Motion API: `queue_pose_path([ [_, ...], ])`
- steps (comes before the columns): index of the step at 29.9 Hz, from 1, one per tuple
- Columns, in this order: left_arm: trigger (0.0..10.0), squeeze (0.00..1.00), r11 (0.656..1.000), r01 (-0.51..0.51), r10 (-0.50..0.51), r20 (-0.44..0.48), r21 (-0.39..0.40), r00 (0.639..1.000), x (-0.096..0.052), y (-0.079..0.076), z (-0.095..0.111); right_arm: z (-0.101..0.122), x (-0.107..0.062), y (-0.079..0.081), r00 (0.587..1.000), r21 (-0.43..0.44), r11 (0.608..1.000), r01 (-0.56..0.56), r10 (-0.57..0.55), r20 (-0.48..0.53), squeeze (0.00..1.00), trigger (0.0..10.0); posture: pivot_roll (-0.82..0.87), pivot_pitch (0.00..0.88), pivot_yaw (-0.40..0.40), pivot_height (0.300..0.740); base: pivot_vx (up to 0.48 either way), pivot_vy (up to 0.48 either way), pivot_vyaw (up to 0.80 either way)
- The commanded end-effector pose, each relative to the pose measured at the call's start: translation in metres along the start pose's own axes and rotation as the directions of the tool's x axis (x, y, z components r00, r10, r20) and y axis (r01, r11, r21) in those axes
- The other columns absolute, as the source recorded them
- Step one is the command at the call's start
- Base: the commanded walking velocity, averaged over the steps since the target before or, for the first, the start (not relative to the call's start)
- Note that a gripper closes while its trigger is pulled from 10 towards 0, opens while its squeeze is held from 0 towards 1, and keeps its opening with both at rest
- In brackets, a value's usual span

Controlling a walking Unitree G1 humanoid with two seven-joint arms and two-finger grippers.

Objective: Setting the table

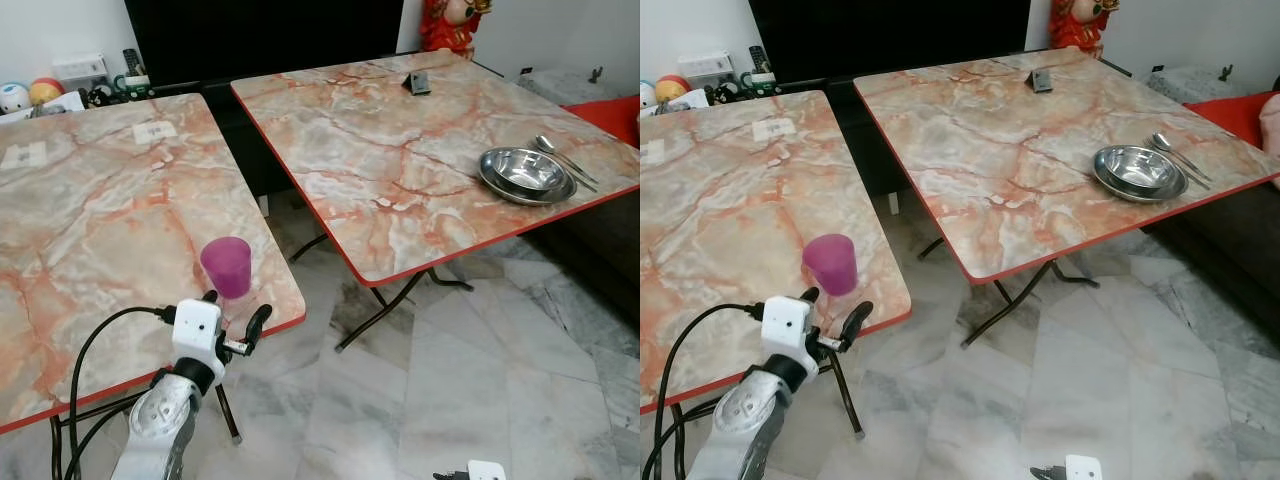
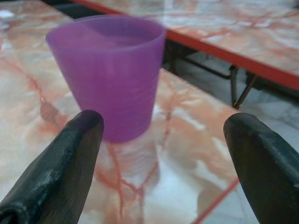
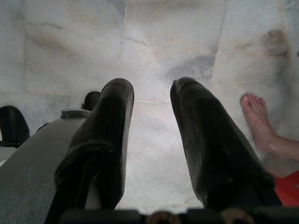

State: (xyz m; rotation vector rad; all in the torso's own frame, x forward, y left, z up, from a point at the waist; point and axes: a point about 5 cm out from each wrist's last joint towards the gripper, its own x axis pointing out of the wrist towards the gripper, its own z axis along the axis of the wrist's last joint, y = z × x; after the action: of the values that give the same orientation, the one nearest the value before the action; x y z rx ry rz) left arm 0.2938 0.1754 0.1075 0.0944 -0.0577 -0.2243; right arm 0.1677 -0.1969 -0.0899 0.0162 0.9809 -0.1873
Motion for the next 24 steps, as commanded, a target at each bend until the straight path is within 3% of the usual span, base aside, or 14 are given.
queue_pose_path([
  [1, 10.0, 0.00, 0.999, -0.032, 0.033, -0.034, 0.012, 0.999, 0.002, 0.004, -0.007, -0.006, -0.001, 0.000, 1.000, 0.000, 1.000, 0.004, -0.004, -0.022, 0.00, 10.0, 0.05, 0.112, -0.025, 0.740, 0.000, 0.000, 0.00],
  [10, 10.0, 0.00, 0.998, -0.060, 0.060, -0.036, 0.001, 0.998, 0.011, 0.005, -0.008, -0.012, -0.002, 0.010, 1.000, 0.000, 1.000, -0.005, 0.005, -0.028, 0.00, 10.0, 0.06, 0.115, -0.026, 0.740, 0.000, 0.000, 0.00],
  [16, 10.0, 0.00, 0.997, -0.074, 0.072, -0.045, -0.033, 0.996, 0.018, 0.005, -0.010, -0.012, -0.002, 0.011, 1.000, 0.001, 1.000, -0.007, 0.007, -0.027, 0.00, 10.0, 0.05, 0.115, -0.026, 0.740, 0.000, 0.000, 0.00],
  [24, 10.0, 0.00, 0.996, -0.082, 0.081, -0.046, -0.019, 0.996, 0.029, 0.005, -0.007, -0.011, -0.002, 0.012, 1.000, 0.001, 1.000, -0.005, 0.005, -0.024, 0.00, 10.0, 0.05, 0.114, -0.025, 0.740, 0.000, 0.000, 0.00],
])
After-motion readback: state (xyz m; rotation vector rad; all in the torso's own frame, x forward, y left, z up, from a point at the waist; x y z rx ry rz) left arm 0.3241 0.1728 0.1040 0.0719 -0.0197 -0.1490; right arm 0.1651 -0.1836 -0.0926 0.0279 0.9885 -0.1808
